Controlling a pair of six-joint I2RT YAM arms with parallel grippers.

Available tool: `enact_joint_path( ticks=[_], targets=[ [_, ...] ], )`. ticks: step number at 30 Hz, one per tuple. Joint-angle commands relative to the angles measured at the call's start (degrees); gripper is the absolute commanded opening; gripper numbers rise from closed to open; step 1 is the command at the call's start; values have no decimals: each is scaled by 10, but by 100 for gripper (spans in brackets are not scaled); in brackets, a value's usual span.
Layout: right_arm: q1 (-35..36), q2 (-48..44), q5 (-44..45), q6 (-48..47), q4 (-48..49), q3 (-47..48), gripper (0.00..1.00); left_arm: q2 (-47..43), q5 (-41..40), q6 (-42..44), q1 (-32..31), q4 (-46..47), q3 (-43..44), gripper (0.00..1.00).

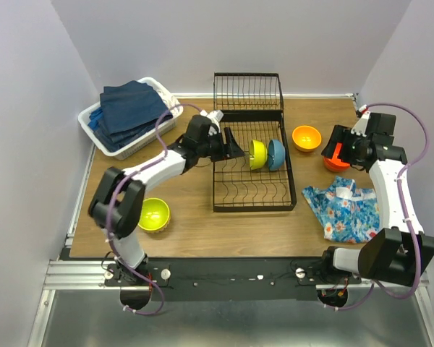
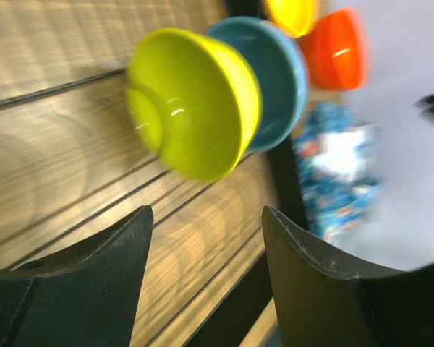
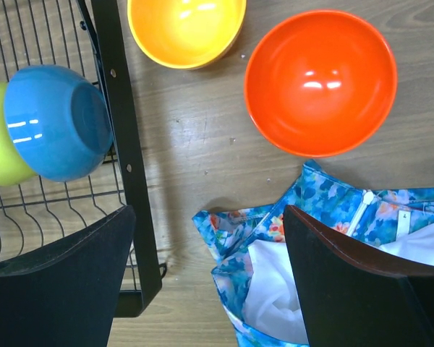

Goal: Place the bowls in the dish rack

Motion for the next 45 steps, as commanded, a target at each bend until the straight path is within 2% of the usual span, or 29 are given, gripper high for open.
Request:
enact_joint_path(
  ticks=[1, 3, 4, 5, 7, 9, 10, 11, 16, 20, 25, 36, 45],
  targets=[
    [-4, -23, -5, 2, -5, -13, 91, -120, -164, 321, 6, -313, 35, 70],
    [-4, -24, -6, -1, -7, -15, 91, -174, -217, 440, 6, -362, 14, 65],
    [-4, -25, -7, -1, -6, -16, 91, -191, -231, 497, 9, -419, 6, 61],
    [-4, -26, -10, -1, -6, -16, 91, -225, -243, 603, 11, -444, -19, 59],
    [-4, -27, -12, -1, -4, -19, 91, -268, -264, 677, 35, -494, -55, 55],
    [-4, -30, -13, -1, -1, -22, 91, -345, -268, 733, 55, -516, -109, 55],
    [-4, -30, -13, -1, -1, -22, 91, -368, -248, 752, 62, -564, -118, 56],
    [-4, -31, -12, -2, -1, -22, 91, -403, -232, 764, 65, -594, -125, 56],
    [-4, -27, -20, -4, -4, -24, 91, -456, -205, 824, 67, -743, -146, 56],
    [-4, -22, -27, 1, 2, -30, 91, -513, -173, 873, 68, -789, -168, 56],
    [-4, -19, -36, 1, 2, -34, 91, -523, -152, 898, 68, -831, -196, 56],
    [-4, -8, -48, -3, -5, -26, 91, -525, -198, 907, 68, -750, -249, 55],
    [-4, -7, -50, -4, -5, -26, 91, -523, -202, 907, 68, -703, -269, 43]
  ],
)
